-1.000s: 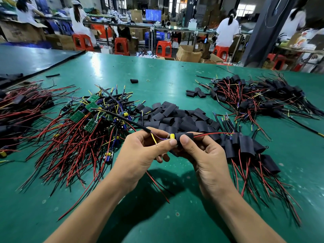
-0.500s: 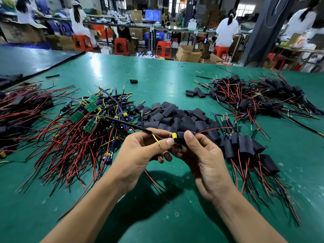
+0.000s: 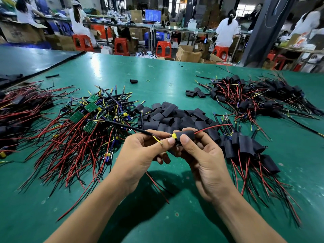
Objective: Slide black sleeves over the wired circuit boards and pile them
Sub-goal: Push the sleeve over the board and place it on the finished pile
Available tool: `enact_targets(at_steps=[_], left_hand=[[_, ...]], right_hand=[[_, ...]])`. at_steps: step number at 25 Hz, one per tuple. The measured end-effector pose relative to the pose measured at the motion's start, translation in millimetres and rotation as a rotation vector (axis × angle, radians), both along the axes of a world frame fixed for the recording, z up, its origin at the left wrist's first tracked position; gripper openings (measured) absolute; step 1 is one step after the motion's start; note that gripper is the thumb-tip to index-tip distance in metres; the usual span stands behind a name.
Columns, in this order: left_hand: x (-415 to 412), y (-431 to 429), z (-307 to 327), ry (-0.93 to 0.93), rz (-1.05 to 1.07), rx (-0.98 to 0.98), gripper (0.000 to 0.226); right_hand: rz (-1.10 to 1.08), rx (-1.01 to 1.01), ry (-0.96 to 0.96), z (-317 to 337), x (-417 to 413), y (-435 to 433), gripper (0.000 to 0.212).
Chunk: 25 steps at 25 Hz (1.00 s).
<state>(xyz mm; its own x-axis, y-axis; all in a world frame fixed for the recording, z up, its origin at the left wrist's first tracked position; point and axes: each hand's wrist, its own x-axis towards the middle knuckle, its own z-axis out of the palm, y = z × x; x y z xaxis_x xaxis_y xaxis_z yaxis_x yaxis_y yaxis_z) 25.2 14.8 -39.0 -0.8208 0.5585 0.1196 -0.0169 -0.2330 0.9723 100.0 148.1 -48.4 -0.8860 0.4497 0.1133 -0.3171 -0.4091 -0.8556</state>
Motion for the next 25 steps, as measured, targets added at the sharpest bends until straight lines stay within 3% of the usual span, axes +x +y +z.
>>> enact_targets(at_steps=[5,10,21,25], left_hand=[[3,3,2,-0.01,0.037,0.029,0.016],[4,2,-1,0.058,0.078,-0.026,0.028],[-1,1,0,-0.038,0.069,-0.035,0.021],[-3,-1,1,-0.028,0.026,-0.065,0.018]], right_hand=[[0.057,-0.077,0.015,0,0,1,0.027],[0.043,0.028,-0.032,-2,0,-5,0.044],[0.017,0.236,-0.155,-3,-1,-13,0.029],[0.107,0.167,-0.25,2,3,-12,0.051]])
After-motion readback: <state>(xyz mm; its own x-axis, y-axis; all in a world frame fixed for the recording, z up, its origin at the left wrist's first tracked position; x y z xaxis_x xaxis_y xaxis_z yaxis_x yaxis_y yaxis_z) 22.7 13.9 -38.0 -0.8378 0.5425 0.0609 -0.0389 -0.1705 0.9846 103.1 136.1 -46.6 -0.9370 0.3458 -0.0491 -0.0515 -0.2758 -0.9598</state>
